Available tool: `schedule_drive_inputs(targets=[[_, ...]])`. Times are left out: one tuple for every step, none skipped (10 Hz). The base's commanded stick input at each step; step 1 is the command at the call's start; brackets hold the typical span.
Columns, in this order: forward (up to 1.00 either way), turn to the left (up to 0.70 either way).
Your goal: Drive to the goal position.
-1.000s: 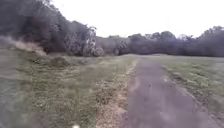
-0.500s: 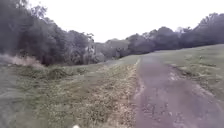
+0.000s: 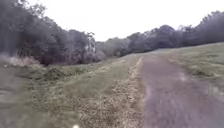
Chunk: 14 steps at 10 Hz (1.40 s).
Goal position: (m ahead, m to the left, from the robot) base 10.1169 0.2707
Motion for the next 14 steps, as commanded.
schedule_drive_inputs(targets=[[0.60,0.00],[0.60,0.00],[0.60,0.00],[0.60,0.00],[0.60,0.00],[0.60,0.00],[0.60,0.00],[0.60,0.00],[0.60,-0.01],[0.60,-0.02],[0.60,-0.09],[0.60,-0.12],[0.60,-0.12],[0.60,-0.12]])
